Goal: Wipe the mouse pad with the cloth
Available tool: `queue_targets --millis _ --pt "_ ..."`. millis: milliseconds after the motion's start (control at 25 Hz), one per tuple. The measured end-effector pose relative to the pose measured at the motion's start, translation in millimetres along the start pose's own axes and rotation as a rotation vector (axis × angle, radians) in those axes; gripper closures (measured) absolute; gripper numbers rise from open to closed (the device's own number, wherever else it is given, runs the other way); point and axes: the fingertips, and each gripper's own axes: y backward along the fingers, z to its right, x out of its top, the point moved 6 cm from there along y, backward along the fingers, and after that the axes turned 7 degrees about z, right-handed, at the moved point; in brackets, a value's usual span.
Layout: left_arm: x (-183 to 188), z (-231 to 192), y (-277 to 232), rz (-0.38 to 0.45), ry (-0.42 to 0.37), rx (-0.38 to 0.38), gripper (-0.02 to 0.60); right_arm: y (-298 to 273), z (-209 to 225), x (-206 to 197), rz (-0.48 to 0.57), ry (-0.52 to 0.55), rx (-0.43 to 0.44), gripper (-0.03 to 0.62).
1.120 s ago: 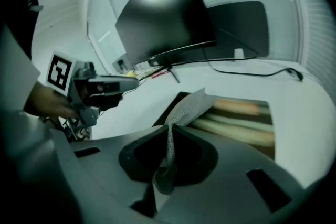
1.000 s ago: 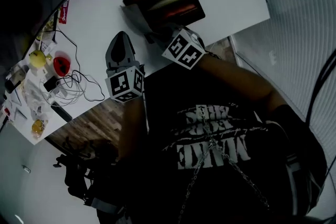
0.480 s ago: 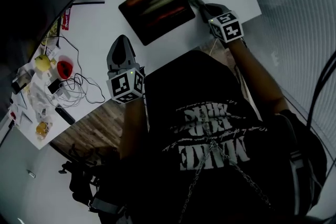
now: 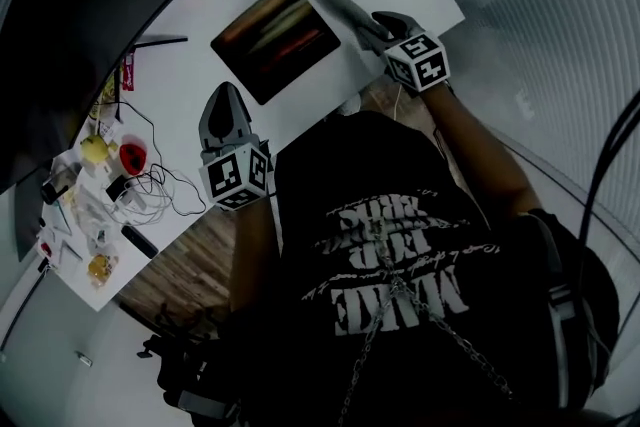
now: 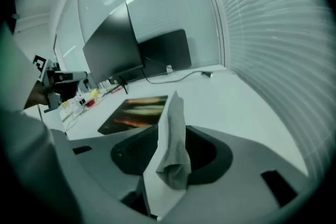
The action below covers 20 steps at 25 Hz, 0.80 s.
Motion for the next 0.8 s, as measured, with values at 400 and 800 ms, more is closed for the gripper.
queue_targets --millis 400,800 --pt "95 42 41 0.251 -0.177 -0.006 0.577 167 -86 133 0.595 0.300 -0.008 0.593" --pt "111 61 12 0.245 -0.123 -0.087 0.577 162 -95 144 0.581 0.243 0.012 0.594"
